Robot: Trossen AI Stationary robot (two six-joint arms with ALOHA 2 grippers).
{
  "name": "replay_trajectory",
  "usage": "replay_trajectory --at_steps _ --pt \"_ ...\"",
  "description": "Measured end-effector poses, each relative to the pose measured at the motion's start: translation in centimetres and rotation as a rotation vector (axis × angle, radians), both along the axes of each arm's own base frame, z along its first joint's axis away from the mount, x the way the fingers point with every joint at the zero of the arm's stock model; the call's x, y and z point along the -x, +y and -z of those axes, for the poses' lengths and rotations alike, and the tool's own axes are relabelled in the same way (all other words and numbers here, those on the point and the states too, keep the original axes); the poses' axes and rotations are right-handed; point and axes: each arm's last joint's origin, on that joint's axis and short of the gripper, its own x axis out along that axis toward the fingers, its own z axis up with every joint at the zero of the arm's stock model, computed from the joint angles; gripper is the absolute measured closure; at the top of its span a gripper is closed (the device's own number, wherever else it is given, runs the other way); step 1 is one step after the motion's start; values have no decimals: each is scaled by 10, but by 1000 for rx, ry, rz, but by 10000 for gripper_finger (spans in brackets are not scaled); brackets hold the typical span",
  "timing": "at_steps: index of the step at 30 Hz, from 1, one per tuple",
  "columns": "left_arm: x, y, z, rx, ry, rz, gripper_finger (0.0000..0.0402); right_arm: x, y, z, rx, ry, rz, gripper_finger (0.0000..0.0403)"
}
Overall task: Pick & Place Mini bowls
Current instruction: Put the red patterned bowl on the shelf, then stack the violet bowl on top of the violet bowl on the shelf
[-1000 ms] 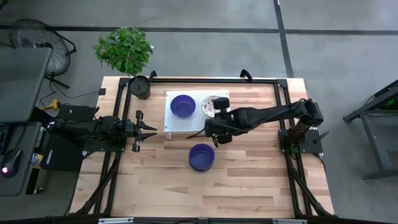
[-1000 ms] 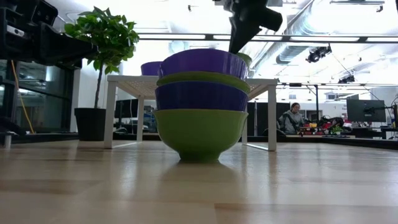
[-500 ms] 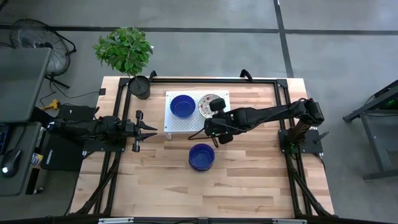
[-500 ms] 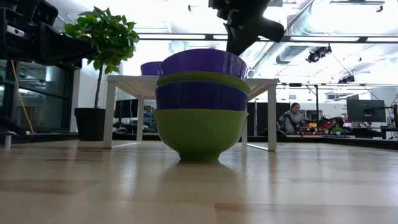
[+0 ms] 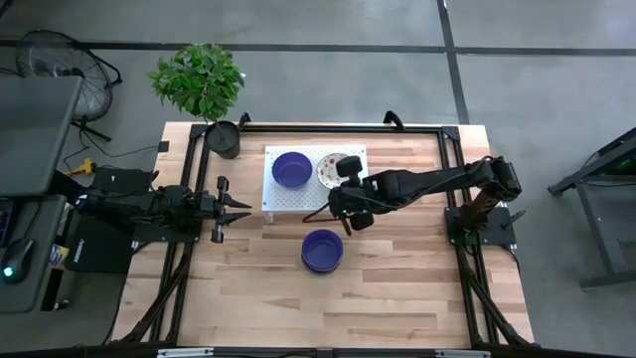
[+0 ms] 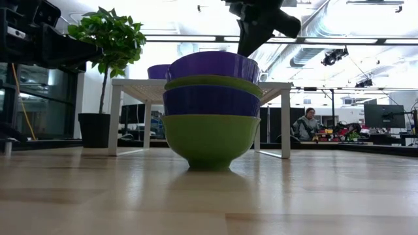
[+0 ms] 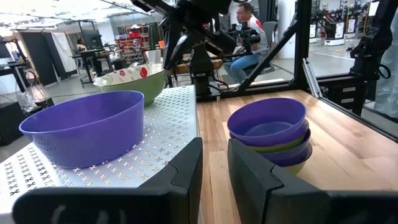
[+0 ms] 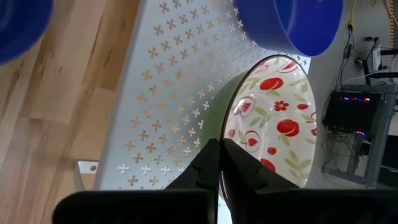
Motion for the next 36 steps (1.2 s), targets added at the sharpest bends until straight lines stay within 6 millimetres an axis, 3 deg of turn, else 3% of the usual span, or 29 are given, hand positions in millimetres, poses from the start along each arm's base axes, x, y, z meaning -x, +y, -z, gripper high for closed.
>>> replay_trajectory --at_steps 6,14,22,29,36 --pt "0 0 0 0 0 0 330 0 -1 0 -5 -7 14 365" --pt "0 0 0 0 0 0 330 -2 1 0 -86 -30 2 291" --pt "0 0 0 0 0 0 330 12 5 -25 -86 -133 4 259" --pt "0 0 0 0 0 0 330 27 26 -44 -157 -250 27 251" --pt "0 0 0 0 0 0 330 34 62 -51 -266 -329 -23 260"
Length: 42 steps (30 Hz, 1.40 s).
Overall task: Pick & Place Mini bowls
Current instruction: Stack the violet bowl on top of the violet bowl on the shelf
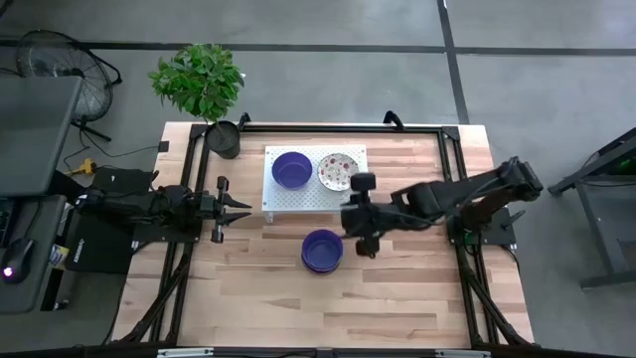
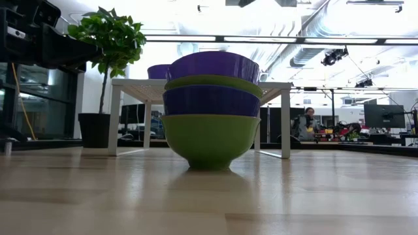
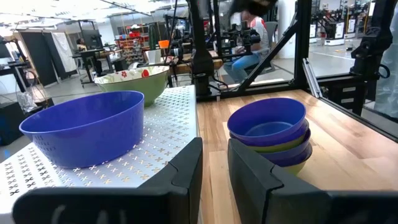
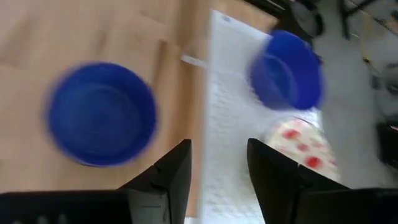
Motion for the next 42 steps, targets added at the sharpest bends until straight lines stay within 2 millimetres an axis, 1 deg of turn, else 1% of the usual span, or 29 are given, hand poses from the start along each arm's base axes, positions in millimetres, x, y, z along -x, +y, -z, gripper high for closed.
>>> replay_trajectory --at_steps 4,7,11,16,19,22,31,38,42 --pt "0 0 0 0 1 0 330 2 18 -2 -64 -39 -42 265" --pt "0 0 0 0 0 0 330 1 31 1 -86 -52 -54 264" --pt "0 0 0 0 0 0 330 -5 45 8 -136 -70 -68 263" --pt "0 0 0 0 0 1 330 -12 58 14 -198 -86 -79 263" --pt "0 0 0 0 0 0 330 -20 67 16 -228 -77 -88 263" --pt "0 0 0 0 0 0 330 -28 75 12 -241 -77 -104 263" --pt "0 0 0 0 0 0 330 -49 93 7 -238 -18 -127 263" --pt "0 0 0 0 0 0 330 -64 107 14 -249 19 -151 263" --pt "0 0 0 0 0 0 330 -67 114 23 -253 34 -146 263"
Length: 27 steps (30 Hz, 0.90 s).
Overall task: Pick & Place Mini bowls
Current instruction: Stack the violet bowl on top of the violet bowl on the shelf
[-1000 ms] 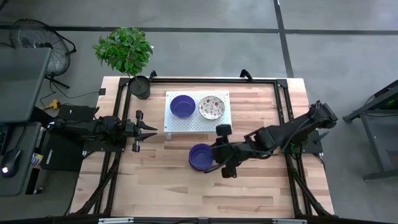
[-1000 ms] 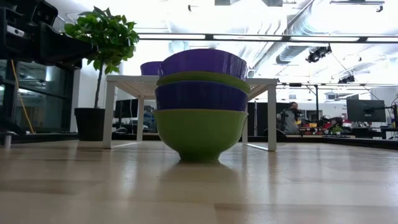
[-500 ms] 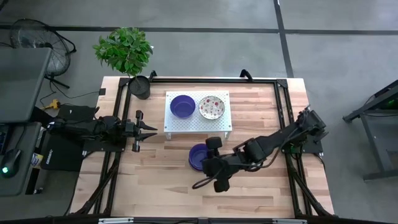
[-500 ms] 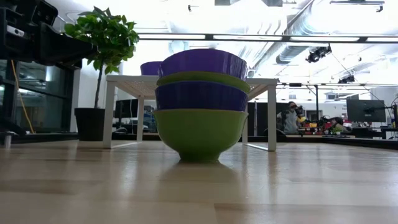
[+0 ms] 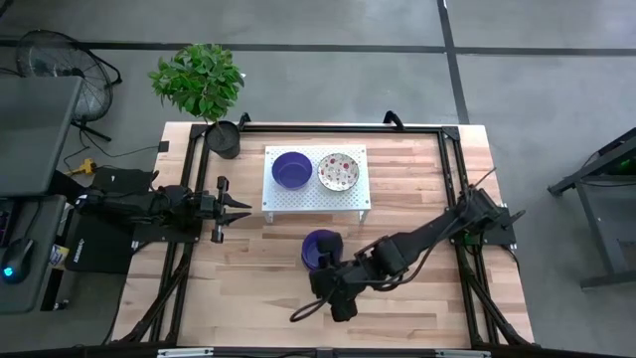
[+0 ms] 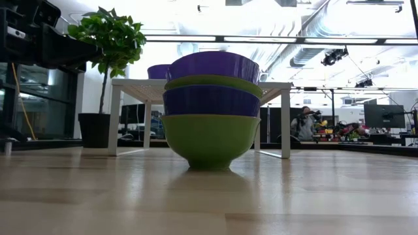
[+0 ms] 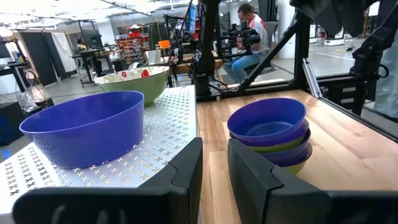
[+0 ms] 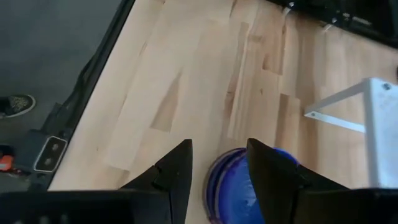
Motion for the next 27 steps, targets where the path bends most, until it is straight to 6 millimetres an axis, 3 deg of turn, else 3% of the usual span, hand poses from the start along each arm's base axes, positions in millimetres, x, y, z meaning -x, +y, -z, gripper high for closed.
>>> replay_trajectory --at_steps 14,27 --pt "0 0 0 0 0 0 330 -9 15 31 -34 90 15 263" --pt "0 0 0 0 0 0 330 -13 -11 53 -26 262 202 263"
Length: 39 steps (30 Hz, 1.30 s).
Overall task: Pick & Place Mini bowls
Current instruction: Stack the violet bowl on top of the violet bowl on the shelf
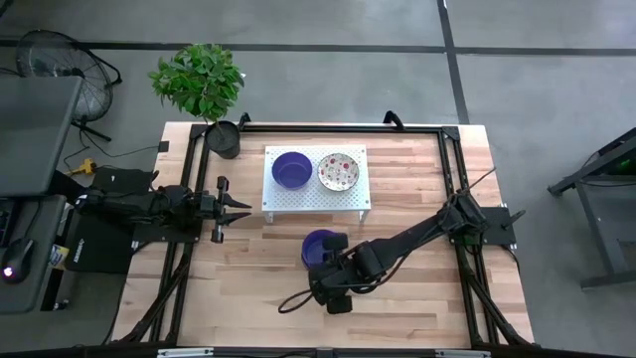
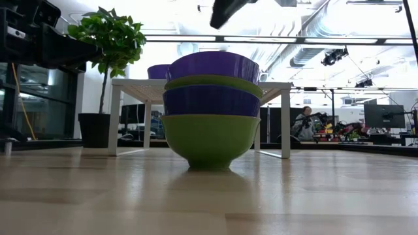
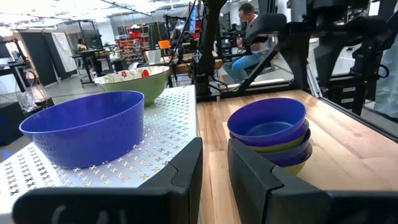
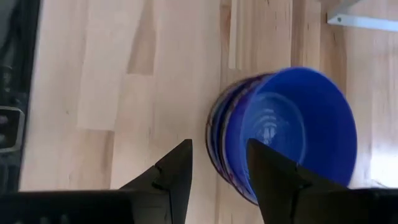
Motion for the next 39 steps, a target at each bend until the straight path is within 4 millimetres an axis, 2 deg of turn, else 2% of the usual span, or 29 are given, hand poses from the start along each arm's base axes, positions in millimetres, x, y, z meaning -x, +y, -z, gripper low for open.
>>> replay_trajectory --at_steps 9,22,28,39 --pt "0 0 0 0 0 0 330 0 -11 6 34 83 -38 263" --pt "0 0 0 0 0 1 330 -14 -23 28 50 144 -58 263" --pt "0 0 0 0 0 1 330 -18 -24 32 35 142 -56 265" --pt "0 0 0 0 0 1 330 -19 -23 31 11 130 -56 334"
